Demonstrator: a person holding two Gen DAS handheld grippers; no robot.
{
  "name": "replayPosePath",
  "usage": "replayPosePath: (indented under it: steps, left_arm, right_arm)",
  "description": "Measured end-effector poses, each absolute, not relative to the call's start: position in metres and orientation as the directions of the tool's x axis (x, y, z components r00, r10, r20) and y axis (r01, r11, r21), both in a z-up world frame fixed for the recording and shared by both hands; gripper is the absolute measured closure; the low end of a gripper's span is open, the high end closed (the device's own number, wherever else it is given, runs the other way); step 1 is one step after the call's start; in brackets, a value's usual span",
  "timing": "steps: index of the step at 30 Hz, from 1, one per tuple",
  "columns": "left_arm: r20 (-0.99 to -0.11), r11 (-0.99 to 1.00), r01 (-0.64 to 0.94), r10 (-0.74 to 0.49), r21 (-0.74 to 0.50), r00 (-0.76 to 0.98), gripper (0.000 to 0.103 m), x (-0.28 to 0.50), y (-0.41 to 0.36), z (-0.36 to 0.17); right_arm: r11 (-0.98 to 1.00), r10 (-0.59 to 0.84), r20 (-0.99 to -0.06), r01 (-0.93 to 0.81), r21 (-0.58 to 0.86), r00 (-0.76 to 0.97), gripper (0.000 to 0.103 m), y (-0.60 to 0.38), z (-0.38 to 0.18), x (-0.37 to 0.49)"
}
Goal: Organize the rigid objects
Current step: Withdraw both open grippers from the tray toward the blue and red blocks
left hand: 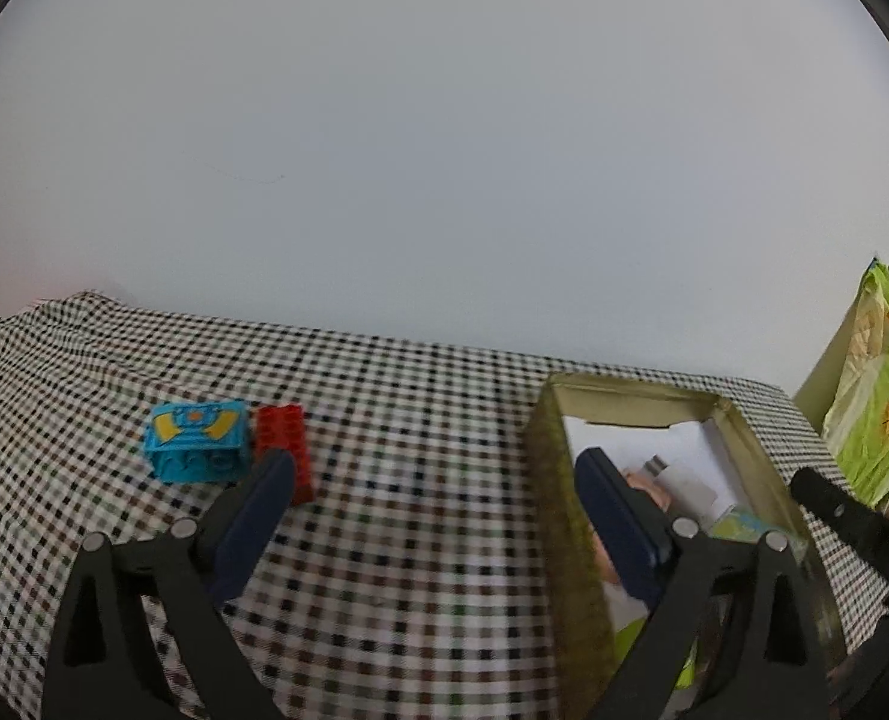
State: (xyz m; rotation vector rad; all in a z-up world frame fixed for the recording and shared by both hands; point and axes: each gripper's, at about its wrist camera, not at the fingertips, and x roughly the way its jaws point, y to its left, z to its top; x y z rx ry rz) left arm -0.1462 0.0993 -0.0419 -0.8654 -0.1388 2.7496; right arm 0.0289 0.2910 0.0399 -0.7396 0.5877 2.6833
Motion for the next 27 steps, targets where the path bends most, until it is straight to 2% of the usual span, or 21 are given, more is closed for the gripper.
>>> replayPosePath:
  steps: [8, 12, 20, 23, 27]
  left_arm:
    - [-0.544, -0.969, -0.193, 0.246, -0.154, -0.802, 0.008, -0.148, 0.091, -0.046]
    - [-0.535, -0.978, -0.179, 0.206, -0.102, -0.819, 0.008, -0.142, 0.09, -0.049]
    - [-0.487, -0.988, -0.153, 0.12, 0.028, -0.865, 0.008, -0.136, 0.093, -0.054]
    - [-0.496, -0.987, -0.16, 0.132, 0.014, -0.858, 0.008, -0.138, 0.093, -0.054]
    - [-0.491, -0.987, -0.159, 0.141, -0.006, -0.86, 0.008, -0.137, 0.09, -0.051]
  right_arm:
    - [-0.853, 0.202, -0.496, -0.401, 0.335, -0.845, 0.043, 0.296, 0.042, 0.039]
    - [-0.833, 0.225, -0.468, -0.418, 0.362, -0.854, 0.043, 0.3, 0.041, 0.047]
    - [-0.833, 0.356, -0.336, -0.459, 0.308, -0.872, 0.043, 0.28, 0.048, 0.065]
    - [-0.817, 0.398, -0.322, -0.491, 0.302, -0.859, 0.037, 0.28, 0.047, 0.07]
    - [-0.793, 0.426, -0.321, -0.52, 0.319, -0.846, 0.036, 0.282, 0.043, 0.081]
